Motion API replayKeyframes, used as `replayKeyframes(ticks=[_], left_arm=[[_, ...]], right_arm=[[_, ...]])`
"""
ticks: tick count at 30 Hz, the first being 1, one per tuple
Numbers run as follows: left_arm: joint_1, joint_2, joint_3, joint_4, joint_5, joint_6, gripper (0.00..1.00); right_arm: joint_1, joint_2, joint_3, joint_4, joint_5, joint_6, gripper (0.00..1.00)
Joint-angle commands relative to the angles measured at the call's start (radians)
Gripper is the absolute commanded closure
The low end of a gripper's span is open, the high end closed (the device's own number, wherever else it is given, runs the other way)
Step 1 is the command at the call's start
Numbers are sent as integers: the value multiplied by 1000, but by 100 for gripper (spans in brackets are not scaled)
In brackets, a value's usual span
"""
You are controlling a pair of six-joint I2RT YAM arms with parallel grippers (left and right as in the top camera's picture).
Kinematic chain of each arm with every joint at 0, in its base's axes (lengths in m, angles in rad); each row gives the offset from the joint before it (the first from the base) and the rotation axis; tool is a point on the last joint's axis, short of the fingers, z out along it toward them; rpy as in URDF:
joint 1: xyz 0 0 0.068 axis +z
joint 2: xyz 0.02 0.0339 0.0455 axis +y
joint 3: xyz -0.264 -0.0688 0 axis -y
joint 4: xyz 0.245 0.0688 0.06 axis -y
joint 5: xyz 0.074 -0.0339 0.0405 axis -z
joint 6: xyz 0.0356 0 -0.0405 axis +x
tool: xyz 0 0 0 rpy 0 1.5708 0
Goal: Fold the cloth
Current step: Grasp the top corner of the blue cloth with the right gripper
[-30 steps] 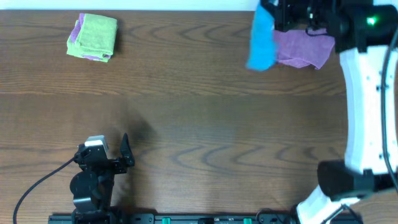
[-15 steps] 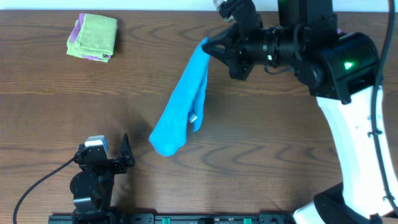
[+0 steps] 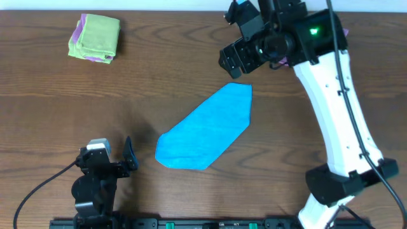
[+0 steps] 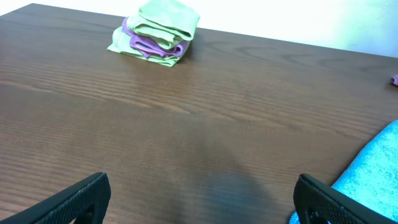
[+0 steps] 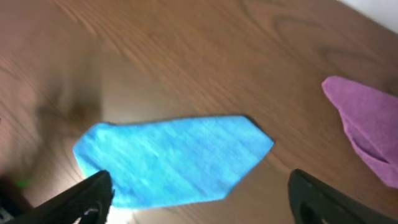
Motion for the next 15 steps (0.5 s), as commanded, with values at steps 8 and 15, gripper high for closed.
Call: replayKeyframes(ticks=[8,15], left_arm=[[-5,-6,-22,-6,-7,-11,5],[-5,-6,-22,-6,-7,-11,5]], right_arm=[[-41,138,-3,-121,9,-81,24],[-108,137,-3,-219,-101,-95,23]])
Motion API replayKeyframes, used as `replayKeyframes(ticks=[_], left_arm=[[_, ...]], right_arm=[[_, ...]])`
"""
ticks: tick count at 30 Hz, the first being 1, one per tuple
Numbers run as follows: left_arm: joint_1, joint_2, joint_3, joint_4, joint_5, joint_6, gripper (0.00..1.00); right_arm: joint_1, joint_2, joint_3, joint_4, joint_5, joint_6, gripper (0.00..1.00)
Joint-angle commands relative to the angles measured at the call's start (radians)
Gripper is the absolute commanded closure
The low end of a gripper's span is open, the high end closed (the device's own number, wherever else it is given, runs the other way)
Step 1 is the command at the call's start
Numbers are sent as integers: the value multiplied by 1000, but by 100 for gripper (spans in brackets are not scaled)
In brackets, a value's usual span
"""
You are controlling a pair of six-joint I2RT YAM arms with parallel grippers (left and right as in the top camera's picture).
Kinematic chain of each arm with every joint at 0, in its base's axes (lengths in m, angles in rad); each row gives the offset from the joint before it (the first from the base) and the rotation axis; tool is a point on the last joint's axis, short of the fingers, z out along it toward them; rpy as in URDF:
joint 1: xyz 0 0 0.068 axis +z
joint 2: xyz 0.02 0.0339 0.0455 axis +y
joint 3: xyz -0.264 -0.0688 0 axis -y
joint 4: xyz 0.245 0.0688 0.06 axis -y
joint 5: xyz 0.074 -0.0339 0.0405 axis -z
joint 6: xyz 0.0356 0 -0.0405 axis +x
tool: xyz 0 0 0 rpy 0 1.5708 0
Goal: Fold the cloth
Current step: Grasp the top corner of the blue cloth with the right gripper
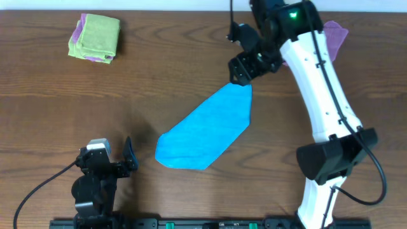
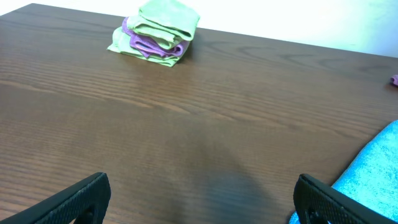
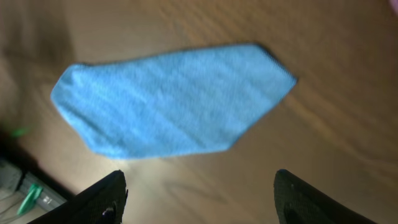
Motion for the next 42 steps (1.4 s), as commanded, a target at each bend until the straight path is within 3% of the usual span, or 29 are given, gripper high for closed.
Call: replayKeyframes(ticks=[1,6,10,13,17,23,36,39,42], left_arm=[[-5,-6,-22,-6,-7,-11,5],[-5,-6,-22,-6,-7,-11,5],[-5,-6,-22,-6,-7,-11,5],[-5,-6,-22,-6,-7,-11,5],[-5,-6,-22,-6,-7,-11,5],[-5,-6,-22,-6,-10,-11,5],[-5,-6,-22,-6,2,-14,5],[-5,-6,-22,-6,64,-92,5],[-5,-6,-22,-5,119,-257,5]], right_arm=[[-24,-21,3,-29,-58,-25,24],[-26,-20,-7,-27,-56,-28,21],[-26,-19,-103,27,-55,-35,27],[-17,-19,-242,123,-43,-35,29],[-24,-19,-429,297,38,-30,24],[-108,-4,-598,493,-19,3,25],[-139,113,-615,636,-121,45,25],[-146,131,-615,668,-121,44,25],[-148,133,-615,682,-119,34,26]])
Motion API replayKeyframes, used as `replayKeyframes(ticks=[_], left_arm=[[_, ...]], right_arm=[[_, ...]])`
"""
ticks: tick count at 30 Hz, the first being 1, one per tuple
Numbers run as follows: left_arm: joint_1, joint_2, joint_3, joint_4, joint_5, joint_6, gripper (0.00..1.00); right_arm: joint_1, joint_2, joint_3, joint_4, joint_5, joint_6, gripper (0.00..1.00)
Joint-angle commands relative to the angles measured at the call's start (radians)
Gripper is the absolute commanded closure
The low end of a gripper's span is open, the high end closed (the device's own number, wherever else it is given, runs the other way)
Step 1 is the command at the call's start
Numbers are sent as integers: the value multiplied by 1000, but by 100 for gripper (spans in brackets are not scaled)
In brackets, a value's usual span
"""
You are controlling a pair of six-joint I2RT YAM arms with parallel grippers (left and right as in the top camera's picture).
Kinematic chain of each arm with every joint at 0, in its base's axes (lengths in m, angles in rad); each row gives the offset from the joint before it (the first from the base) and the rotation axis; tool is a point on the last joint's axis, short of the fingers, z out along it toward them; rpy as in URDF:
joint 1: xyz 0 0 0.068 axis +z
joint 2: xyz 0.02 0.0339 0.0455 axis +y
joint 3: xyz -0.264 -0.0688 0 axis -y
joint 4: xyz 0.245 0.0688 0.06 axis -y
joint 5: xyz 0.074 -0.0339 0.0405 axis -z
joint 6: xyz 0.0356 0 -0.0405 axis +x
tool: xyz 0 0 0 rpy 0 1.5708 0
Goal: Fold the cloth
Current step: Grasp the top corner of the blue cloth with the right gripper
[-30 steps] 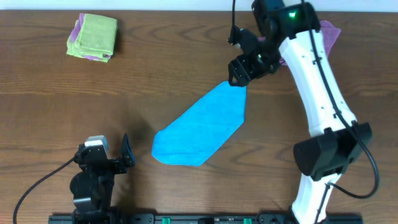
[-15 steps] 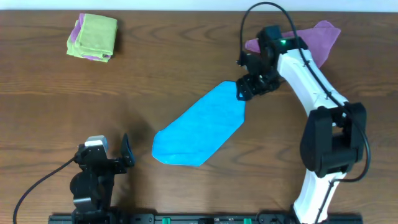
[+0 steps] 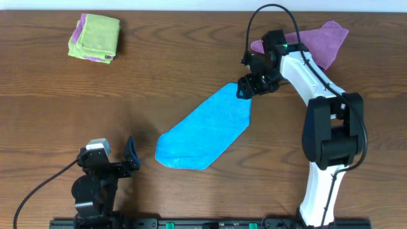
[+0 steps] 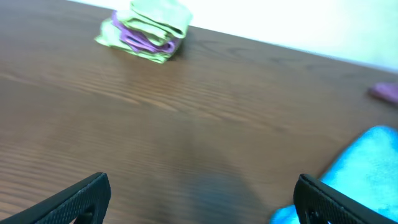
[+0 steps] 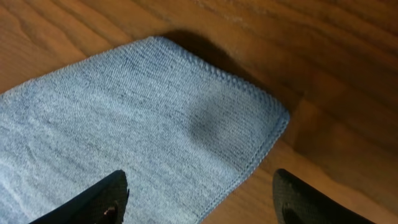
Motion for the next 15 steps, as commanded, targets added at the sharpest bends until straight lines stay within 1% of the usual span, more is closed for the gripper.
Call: replayKeyframes(ticks=[1,3,7,9,13,15], left_arm=[[-5,-6,-22,-5,70,-202,5],[-5,-6,-22,-5,79,-298,5],[-5,-6,-22,-2,79,-400,5],[-5,-6,-22,-2,103,-456,5],[-5,-6,-22,0,185,-464,5],[-5,-6,-22,1,230,-441,5]], right_arm=[[-9,17,-2,9,-20,-4,26],[-13,18,-2,15,-17,-12,27],[-25,26,-2,21,-17,-12,27],[-31,35,-2,24,-18,-20,27],[-31,65,-2,33,-19,-20,28],[-31,81,-2,40,-22,-19,28]])
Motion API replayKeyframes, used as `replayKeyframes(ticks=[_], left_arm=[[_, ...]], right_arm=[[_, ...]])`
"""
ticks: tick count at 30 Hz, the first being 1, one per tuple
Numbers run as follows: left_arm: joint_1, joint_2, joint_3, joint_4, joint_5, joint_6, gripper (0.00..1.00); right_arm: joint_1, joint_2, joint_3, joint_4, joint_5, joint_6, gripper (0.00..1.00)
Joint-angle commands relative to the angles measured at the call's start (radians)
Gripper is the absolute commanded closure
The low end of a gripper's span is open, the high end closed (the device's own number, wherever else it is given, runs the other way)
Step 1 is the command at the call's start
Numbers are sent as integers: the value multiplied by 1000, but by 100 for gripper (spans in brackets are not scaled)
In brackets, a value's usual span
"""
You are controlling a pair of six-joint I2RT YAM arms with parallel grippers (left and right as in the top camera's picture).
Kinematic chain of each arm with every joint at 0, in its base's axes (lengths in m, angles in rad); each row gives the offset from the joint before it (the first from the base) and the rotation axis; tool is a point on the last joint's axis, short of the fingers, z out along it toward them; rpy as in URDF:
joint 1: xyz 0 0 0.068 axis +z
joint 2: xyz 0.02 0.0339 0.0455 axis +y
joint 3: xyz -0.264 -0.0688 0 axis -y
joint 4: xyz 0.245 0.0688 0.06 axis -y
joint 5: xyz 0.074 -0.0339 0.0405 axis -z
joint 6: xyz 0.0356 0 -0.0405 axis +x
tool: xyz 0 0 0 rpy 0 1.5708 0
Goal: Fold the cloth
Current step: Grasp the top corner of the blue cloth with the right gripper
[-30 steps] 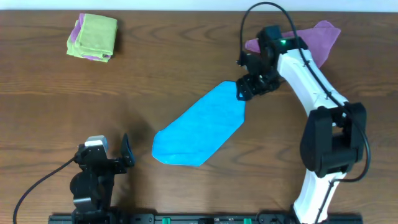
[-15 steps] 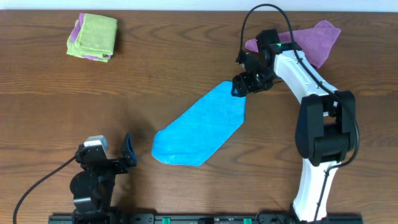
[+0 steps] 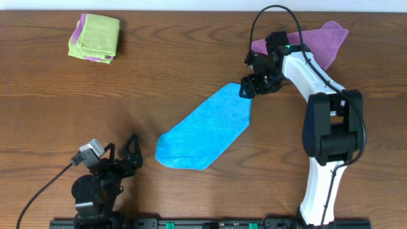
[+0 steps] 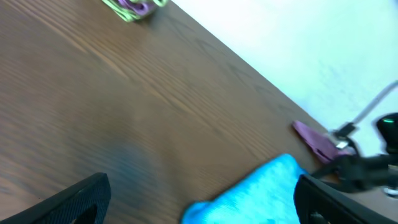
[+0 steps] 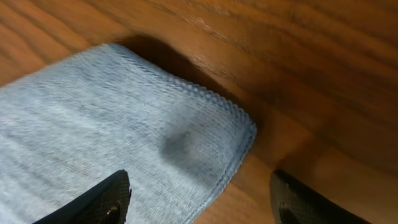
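A blue cloth (image 3: 206,129) lies flat and slantwise in the middle of the brown table (image 3: 159,83). My right gripper (image 3: 248,89) hangs open low over its far right corner (image 5: 239,124), one finger above the cloth and the other above bare wood. In the right wrist view the cloth's hemmed edge (image 5: 211,99) fills the lower left. My left gripper (image 3: 130,159) stands open near the front edge, left of the cloth's near end (image 4: 249,196), with nothing between its fingers.
A folded green and purple cloth pile (image 3: 94,38) sits at the far left corner. A purple cloth (image 3: 318,41) lies at the far right, partly under my right arm. The table's far edge meets a white wall (image 4: 298,56).
My left gripper has turned to the right and tilted, so the blue cloth and the right arm now show in its view. My right gripper has shifted slightly along the cloth's corner.
My right gripper was open high above the far right of the table, then over the cloth's far corner, then low at that corner. It stays there, open. My left gripper stayed still at the front, then turned toward the cloth.
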Motion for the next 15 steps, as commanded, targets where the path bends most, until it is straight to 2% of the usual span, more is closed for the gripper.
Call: replayKeyframes(ticks=[1,4,10,12,13,14,15], left_arm=[[-5,-6,-22,1,126,24,5],[-5,-6,-22,0,227,132,5],[-5,37,-22,-3,247,297,5],[-5,74,-22,-3,253,325,5],[-5,106,-22,-3,267,353,5],[-5,131,-22,-3,277,372,5],[-5,163,-22,-3,283,384,5]], right_arm=[[-2,41,-3,10,-21,-13,29],[-2,55,-3,23,-27,-13,32],[-1,56,-3,51,-86,-6,48],[0,56,-3,56,-86,-5,63],[0,56,-3,60,-86,-4,82],[0,56,-3,63,-86,-2,98],[0,56,-3,64,-86,0,99]])
